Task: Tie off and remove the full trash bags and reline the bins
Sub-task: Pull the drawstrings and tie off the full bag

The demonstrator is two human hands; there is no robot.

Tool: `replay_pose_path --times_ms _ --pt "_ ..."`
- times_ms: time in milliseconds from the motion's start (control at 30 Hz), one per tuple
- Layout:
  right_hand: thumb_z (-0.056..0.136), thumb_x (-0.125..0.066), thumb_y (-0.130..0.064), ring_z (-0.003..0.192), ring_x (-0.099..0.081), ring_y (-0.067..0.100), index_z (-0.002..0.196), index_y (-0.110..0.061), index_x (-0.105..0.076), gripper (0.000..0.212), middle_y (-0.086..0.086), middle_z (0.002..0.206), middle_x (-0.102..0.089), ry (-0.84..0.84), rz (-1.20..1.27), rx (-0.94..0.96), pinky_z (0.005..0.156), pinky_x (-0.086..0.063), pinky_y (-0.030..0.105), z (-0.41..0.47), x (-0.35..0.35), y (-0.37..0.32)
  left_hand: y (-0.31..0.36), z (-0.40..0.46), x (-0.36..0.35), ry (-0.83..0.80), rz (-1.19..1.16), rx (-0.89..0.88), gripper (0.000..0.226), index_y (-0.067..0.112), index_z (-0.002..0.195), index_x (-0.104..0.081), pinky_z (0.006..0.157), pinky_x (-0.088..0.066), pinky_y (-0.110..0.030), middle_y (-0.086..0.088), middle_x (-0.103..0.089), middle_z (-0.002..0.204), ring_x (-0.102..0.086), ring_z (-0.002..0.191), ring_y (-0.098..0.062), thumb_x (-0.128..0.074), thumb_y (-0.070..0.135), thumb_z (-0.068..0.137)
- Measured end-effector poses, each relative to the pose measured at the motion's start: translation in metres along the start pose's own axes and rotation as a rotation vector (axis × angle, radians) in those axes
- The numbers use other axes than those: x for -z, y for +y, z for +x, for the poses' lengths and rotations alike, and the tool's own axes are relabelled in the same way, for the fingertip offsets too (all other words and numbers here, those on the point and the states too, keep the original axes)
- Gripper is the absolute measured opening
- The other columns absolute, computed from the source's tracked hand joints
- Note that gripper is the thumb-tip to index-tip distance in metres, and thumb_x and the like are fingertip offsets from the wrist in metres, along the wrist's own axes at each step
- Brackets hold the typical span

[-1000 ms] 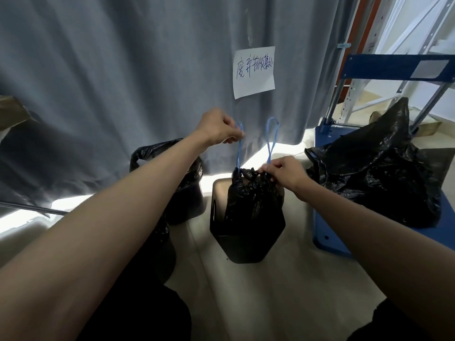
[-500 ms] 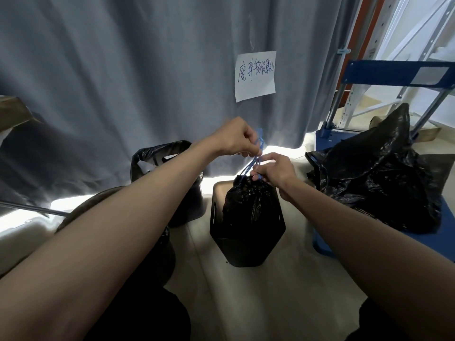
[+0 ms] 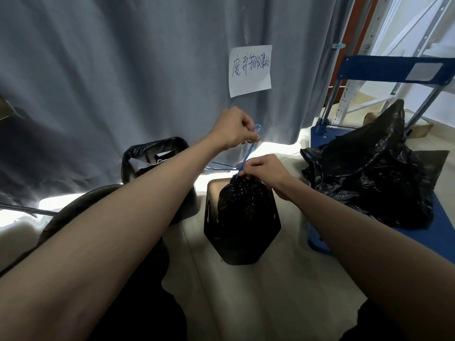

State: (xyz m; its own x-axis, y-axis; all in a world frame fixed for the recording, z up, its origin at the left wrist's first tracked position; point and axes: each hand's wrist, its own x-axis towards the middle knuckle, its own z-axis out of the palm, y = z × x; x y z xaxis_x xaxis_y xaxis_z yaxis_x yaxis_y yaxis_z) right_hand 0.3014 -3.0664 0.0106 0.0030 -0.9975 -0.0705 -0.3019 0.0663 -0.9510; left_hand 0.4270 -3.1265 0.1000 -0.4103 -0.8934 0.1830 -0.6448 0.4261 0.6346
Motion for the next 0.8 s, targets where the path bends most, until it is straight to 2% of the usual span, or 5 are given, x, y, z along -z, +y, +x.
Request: replay_pose_path --times_ms 167,300,400,600,800 --pt "0.081 -0.075 -0.024 0.065 -0.055 0.012 0.075 -0.007 -0.077 0.018 0.010 0.074 -0.071 0.030 0.028 -0.002 0.063 -0.044 0.020 -0.004 0.000 0.000 -0.002 -0.001 -0.003 0.008 -0.014 -0.009 0.016 0.013 0.068 -0.071 0.054 -0.045 -0.018 -0.004 -0.067 0.062 -0.053 0.047 -0.007 -0.084 0.021 0.072" --pt "0.086 -0.071 -0.018 0.062 -0.055 0.010 0.084 -0.003 -0.076 0.016 0.009 0.081 -0.074 0.087 0.069 -0.032 0.059 -0.042 0.016 -0.005 0.001 -0.001 -0.007 -0.005 -0.005 -0.262 0.095 0.087 0.032 0.014 0.093 -0.072 0.053 -0.046 -0.017 0.001 -0.070 0.080 -0.058 0.052 -0.010 -0.086 0.032 0.070" --pt "0.087 -0.068 -0.016 0.060 -0.055 0.008 0.081 -0.005 -0.076 0.015 0.009 0.076 -0.073 0.110 -0.013 -0.041 0.057 -0.040 0.016 -0.006 0.004 0.000 -0.016 -0.010 -0.007 -0.423 0.168 0.125 0.035 0.010 0.098 -0.077 0.055 -0.048 -0.018 0.000 -0.071 0.083 -0.060 0.062 -0.014 -0.086 0.030 0.070" --pt "0.088 -0.069 -0.019 0.047 -0.052 0.000 0.071 -0.014 -0.073 0.019 0.003 0.062 -0.065 0.109 -0.004 -0.033 0.053 -0.038 0.012 -0.008 0.007 0.000 -0.026 -0.018 -0.013 -0.404 0.152 0.153 0.027 0.008 0.095 -0.078 0.046 -0.043 -0.012 -0.007 -0.073 0.078 -0.056 0.052 -0.009 -0.086 0.016 0.070" --pt "0.087 -0.071 -0.017 0.063 -0.059 0.015 0.083 -0.004 -0.076 0.015 0.017 0.074 -0.069 0.155 0.086 -0.076 0.062 -0.042 0.020 -0.007 0.008 0.003 -0.034 -0.018 -0.012 -0.330 0.104 0.191 0.014 0.000 0.081 -0.076 0.041 -0.040 -0.010 0.004 -0.066 0.051 -0.056 0.039 0.001 -0.084 0.004 0.071"
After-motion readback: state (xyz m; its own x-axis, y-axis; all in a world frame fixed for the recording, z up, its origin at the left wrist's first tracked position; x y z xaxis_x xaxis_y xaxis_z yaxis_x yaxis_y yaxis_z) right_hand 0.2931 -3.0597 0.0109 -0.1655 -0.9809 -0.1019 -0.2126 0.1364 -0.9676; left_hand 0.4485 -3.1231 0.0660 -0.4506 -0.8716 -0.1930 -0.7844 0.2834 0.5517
